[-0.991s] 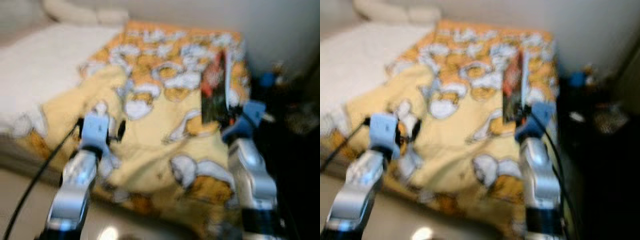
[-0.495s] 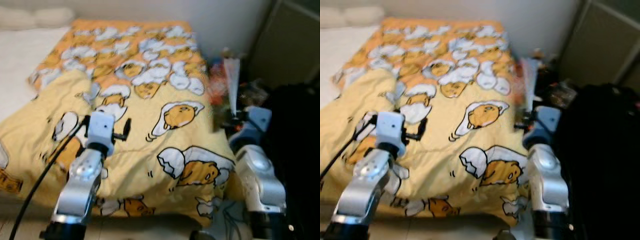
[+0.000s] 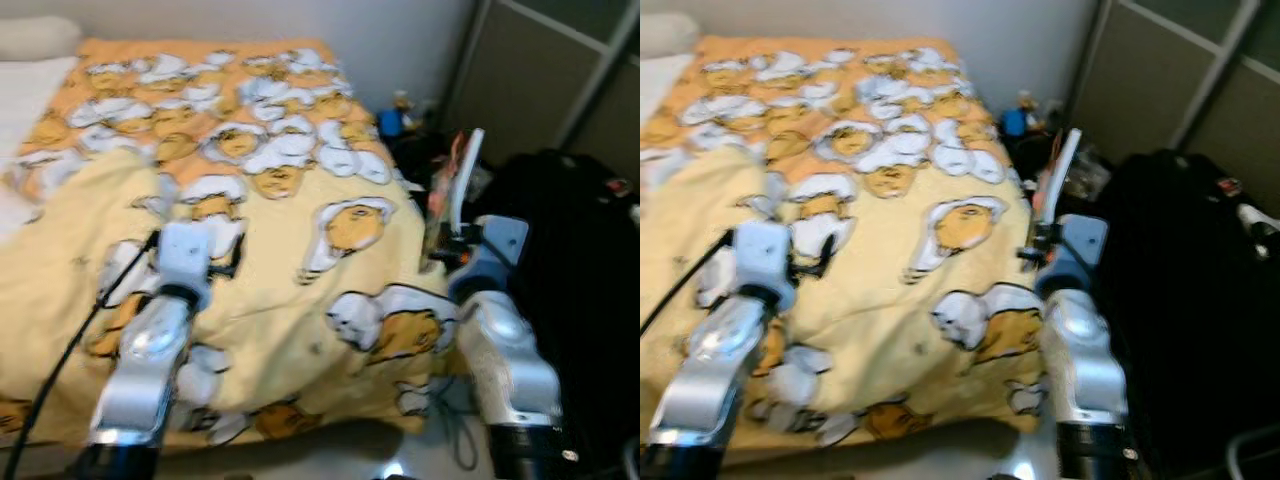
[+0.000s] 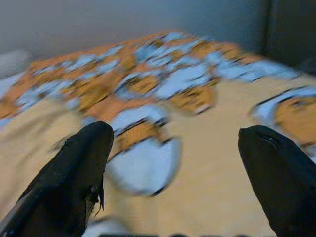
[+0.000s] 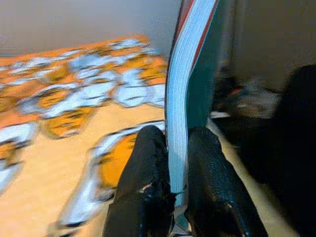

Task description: Clean up the room

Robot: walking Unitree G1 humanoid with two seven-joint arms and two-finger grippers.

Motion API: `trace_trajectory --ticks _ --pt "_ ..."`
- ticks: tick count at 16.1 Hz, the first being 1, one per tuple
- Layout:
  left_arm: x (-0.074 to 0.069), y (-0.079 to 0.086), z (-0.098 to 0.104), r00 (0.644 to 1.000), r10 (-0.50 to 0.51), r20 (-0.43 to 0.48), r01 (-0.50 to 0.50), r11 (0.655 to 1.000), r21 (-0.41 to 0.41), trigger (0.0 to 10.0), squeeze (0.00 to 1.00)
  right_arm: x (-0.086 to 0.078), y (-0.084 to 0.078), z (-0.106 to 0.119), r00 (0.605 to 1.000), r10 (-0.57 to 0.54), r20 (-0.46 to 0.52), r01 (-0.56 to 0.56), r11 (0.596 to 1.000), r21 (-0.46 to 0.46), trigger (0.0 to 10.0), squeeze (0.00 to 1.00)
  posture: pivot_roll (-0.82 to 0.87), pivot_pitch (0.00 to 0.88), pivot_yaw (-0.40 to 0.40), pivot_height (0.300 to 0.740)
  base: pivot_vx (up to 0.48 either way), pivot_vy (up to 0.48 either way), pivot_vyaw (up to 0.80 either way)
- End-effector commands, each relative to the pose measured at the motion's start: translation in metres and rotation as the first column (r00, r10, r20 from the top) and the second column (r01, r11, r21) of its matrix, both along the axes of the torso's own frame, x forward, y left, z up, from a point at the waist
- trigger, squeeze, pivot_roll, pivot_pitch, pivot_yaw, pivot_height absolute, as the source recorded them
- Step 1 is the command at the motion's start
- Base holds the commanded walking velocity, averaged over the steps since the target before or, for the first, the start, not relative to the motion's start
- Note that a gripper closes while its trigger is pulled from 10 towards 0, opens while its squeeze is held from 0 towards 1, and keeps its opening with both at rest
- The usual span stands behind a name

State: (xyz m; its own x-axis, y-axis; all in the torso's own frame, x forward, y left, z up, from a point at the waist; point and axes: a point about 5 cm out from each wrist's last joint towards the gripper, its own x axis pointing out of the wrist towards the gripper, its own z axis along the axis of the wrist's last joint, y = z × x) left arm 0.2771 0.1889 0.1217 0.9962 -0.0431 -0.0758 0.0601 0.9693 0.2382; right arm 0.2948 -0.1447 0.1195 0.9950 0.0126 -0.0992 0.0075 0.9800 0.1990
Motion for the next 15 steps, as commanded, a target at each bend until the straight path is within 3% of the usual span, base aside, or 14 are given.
trace_trajectory --ticks 1,7,15 --pt "0.0002 -0.0071 0.0024 1.0 -0.018 0.009 0.018 1.0 -0.004 10.0 0.38 0.0035 -0.0013 0.0102 0.999 0.009 0.043 -0.009 1.0 -0.01 10.0 0.0 0.03 0.0 -0.005 0.74 0.0 0.431 0.0" --pt "0.0067 -0.0048 0.0044 0.999 -0.041 0.011 0.04 0.999 0.023 10.0 0.38 0.0039 -0.0018 0.0074 1.0 -0.004 0.031 0.005 1.0 -0.008 10.0 0.0 0.04 0.0 -0.009 0.74 0.0 0.441 0.0" --pt "0.0014 -0.0107 0.0008 0.999 -0.044 -0.003 0.043 0.999 -0.016 10.0 0.38 0.0031 -0.005 0.0101 0.998 -0.029 0.051 0.031 0.999 -0.025 10.0 0.0 0.01 0.0 0.021 0.74 0.0 0.444 0.0"
